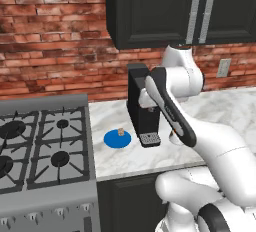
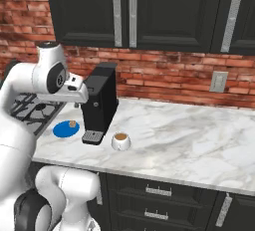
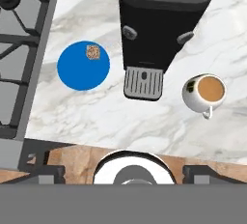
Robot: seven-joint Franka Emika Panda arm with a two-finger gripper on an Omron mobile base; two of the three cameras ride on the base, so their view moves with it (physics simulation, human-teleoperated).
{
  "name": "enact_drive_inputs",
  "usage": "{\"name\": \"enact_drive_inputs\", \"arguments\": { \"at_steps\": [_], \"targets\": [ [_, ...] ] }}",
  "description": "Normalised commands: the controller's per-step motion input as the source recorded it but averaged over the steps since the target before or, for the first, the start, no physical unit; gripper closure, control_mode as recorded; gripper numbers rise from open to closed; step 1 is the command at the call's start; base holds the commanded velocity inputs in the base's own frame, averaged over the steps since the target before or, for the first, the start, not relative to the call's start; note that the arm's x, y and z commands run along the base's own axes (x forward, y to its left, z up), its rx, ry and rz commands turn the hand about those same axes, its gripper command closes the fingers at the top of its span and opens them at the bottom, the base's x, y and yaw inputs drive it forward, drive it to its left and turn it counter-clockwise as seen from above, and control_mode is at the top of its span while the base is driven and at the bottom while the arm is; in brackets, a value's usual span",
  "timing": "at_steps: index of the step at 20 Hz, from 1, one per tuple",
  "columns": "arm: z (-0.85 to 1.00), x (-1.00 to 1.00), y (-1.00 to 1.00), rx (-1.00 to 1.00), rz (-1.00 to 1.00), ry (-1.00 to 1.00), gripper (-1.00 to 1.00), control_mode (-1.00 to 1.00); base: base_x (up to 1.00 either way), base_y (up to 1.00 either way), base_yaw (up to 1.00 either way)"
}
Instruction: Take a sugar cube from the saucer and place it inside the coffee. Then, grab milk from the fridge and place it next to the coffee on the counter to sweeten the coffee.
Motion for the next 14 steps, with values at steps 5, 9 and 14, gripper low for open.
{"name": "enact_drive_inputs", "arguments": {
  "at_steps": [5, 9, 14],
  "targets": [
    [-0.87, -0.01, 1.00, -0.14, -0.07, 0.14, -1.00, -1.00, 0.00, 0.00, 0.00],
    [-0.62, 0.58, 1.00, -0.13, -0.24, 0.06, -1.00, -1.00, 0.00, 0.00, 0.00],
    [-0.52, 0.58, 0.38, -0.05, -0.20, 0.00, -1.00, -1.00, 0.00, 0.00, 0.00]
  ]
}}
